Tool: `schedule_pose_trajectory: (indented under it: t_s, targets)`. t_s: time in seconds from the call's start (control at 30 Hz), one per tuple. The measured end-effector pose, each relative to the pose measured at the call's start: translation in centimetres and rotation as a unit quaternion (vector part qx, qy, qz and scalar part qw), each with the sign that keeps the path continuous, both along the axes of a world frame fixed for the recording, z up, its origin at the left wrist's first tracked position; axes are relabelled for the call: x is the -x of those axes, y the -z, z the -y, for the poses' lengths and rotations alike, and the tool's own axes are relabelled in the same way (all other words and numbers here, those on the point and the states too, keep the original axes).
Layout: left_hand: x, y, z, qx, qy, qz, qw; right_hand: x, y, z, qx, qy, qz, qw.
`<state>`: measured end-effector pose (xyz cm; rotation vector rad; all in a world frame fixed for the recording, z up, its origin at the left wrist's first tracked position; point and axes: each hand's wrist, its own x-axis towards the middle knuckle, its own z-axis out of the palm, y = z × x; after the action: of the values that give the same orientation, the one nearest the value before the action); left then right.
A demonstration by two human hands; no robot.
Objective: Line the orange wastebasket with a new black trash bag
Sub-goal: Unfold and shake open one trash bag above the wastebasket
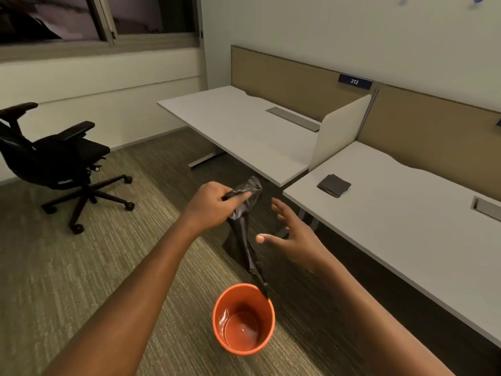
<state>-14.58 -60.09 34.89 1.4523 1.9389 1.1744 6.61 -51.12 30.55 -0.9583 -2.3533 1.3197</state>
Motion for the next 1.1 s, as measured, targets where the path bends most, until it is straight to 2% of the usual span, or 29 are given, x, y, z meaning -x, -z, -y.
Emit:
schedule_pose_trajectory:
  t_s: [0.13,0.33,0.4,0.5,0.57,0.6,0.67,0.7,0.73,0.8,0.93,1.0,1.03,1.1]
  targets:
    - [-1.2,-2.9,-1.5,0.011,0.06,-0.012,0.998,3.4,-3.4,-0.4,0.02,-0.055,-0.05,0.997]
    - [2.5,-4.9,-0.7,0.019,0.084,0.086,0.993,3.3,-5.5,-2.4,0.014,-0.057,-0.106,0.993]
    - [3.5,-4.8,-0.2,0.045,0.111,0.105,0.987,3.3,-5.7,-2.9,-0.024,-0.021,-0.114,0.993]
    - [4.3,-4.6,0.7,0.085,0.153,0.109,0.979,3.5,-5.6,-3.4,-0.13,0.041,-0.103,0.985]
    - [4.3,-4.2,0.9,0.098,0.14,0.093,0.981,3.6,-5.8,-3.4,-0.207,0.064,-0.108,0.97]
    - [4.1,-3.9,0.8,0.083,0.112,0.065,0.988,3.6,-6.0,-3.4,-0.243,0.068,-0.107,0.962]
    - [3.4,-3.6,0.7,-0.003,0.045,0.033,0.998,3.6,-6.3,-3.3,-0.272,0.05,-0.095,0.956]
    - [3.1,-3.4,0.7,-0.046,0.041,0.078,0.995,3.7,-6.4,-3.3,-0.259,0.026,-0.092,0.961]
    - [3.0,-3.4,0.7,-0.069,0.058,0.158,0.983,3.8,-6.7,-3.1,-0.237,0.0,-0.091,0.967]
    - [3.0,-3.4,0.9,-0.042,0.126,0.255,0.958,3.9,-7.5,-3.0,-0.183,-0.026,-0.107,0.977]
    - [3.1,-2.6,0.8,0.106,0.216,0.162,0.957,3.7,-8.8,-4.3,-0.048,0.048,-0.212,0.975]
    - [3.3,-2.3,0.6,0.111,0.203,0.165,0.959,3.3,-8.8,-5.2,0.01,0.107,-0.24,0.965]
    - [3.4,-2.2,0.6,0.096,0.19,0.199,0.957,3.2,-8.6,-5.7,-0.003,0.142,-0.22,0.965]
    - [3.4,-2.1,0.5,0.048,0.141,0.286,0.946,2.9,-8.2,-6.1,-0.087,0.194,-0.113,0.971]
